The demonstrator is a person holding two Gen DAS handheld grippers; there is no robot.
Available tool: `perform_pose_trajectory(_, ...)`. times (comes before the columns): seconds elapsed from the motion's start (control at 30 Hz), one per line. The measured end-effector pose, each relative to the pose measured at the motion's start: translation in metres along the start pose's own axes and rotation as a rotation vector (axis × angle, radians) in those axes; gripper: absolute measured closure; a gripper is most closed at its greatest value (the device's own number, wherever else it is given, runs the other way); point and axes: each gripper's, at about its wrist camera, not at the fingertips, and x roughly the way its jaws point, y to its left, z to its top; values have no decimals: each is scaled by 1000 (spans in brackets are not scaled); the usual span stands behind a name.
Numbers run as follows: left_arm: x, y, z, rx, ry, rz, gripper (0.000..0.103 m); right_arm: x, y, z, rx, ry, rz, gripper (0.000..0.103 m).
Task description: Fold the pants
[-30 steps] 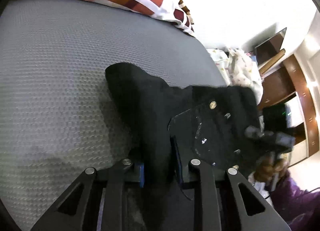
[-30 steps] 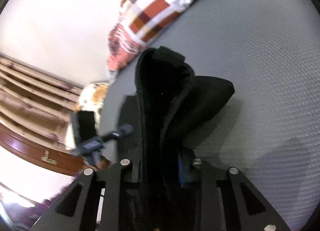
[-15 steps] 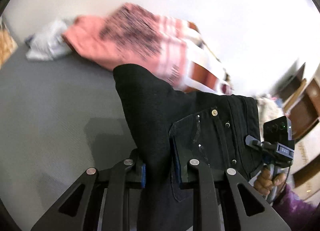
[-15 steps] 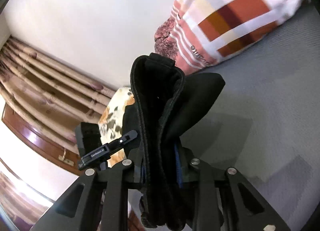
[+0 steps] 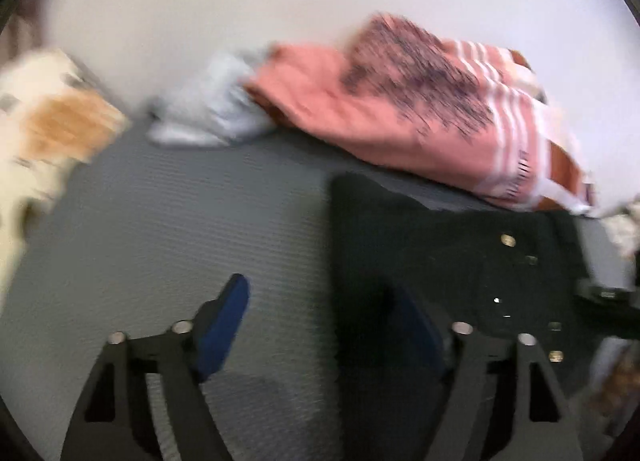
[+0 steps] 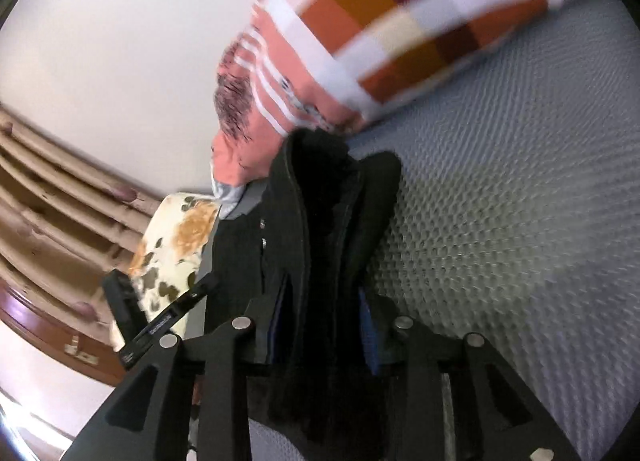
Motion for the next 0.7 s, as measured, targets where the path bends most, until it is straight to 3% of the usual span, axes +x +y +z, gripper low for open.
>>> perform_pose_trajectory(0.07, -18, -1, -1, 15, -66, 58, 12, -10, 24, -10, -111, -31, -93, 69)
perform_pose_trajectory(0.17, -47, -9, -5, 32, -171, 81, 1, -26, 58, -30, -243, -80, -148, 68)
perform_pose_trajectory(0.3, -73, -26, -12, 80, -246, 154, 0, -34, 82, -51, -324, -122, -209, 53)
perform_pose_trajectory(0.7, -97, -62, -29, 135, -219, 172, 0, -40, 97, -78, -377, -120, -300, 46)
